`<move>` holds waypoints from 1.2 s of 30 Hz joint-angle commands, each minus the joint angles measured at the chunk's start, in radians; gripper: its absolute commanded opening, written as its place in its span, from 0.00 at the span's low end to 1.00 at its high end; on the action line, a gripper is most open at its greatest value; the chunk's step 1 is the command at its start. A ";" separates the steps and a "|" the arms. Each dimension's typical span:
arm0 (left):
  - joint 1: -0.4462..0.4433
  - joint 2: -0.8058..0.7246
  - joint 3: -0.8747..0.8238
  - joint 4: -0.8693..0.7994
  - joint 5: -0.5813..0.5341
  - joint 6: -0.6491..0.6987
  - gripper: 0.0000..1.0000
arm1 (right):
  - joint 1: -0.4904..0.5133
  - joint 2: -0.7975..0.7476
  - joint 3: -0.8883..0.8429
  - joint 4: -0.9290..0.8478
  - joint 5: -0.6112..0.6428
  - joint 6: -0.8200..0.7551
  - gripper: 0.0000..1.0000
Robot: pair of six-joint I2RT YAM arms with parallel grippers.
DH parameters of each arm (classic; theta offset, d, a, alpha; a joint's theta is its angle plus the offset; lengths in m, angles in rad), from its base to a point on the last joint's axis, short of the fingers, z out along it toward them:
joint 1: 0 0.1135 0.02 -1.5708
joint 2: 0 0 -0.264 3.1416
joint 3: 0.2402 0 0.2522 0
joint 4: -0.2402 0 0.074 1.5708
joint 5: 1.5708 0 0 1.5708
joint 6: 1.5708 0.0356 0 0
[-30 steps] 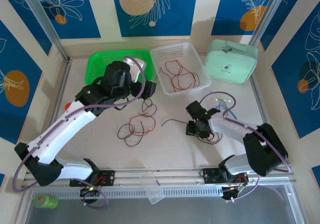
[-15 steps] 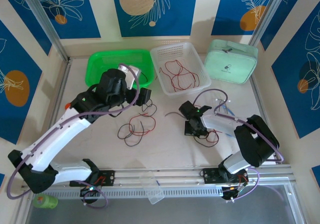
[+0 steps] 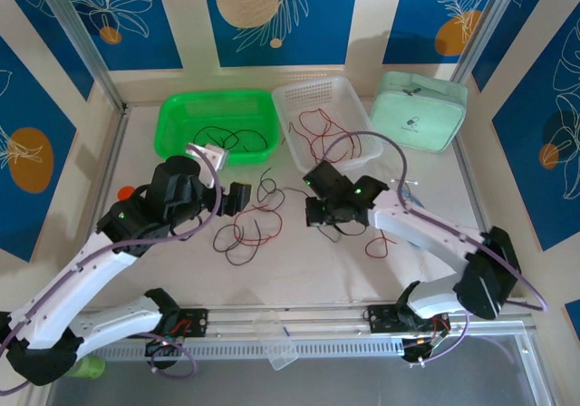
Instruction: Untangle the cables
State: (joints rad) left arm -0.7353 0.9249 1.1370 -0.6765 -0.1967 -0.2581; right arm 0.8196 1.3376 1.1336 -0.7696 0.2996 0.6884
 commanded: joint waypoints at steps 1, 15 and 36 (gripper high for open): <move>0.002 -0.046 -0.025 -0.018 -0.018 -0.032 0.94 | 0.006 -0.068 0.067 -0.058 -0.099 -0.022 0.00; 0.002 -0.164 0.010 -0.121 -0.003 -0.028 0.88 | -0.068 0.049 0.427 -0.013 -0.295 -0.116 0.00; 0.002 -0.093 -0.499 0.880 0.226 0.359 0.79 | -0.191 0.098 0.595 -0.057 -0.763 -0.119 0.00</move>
State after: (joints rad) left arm -0.7353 0.8200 0.6697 -0.1154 0.0055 0.0101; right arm 0.6281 1.4597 1.7100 -0.8051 -0.3527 0.5652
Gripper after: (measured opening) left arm 0.787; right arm 0.051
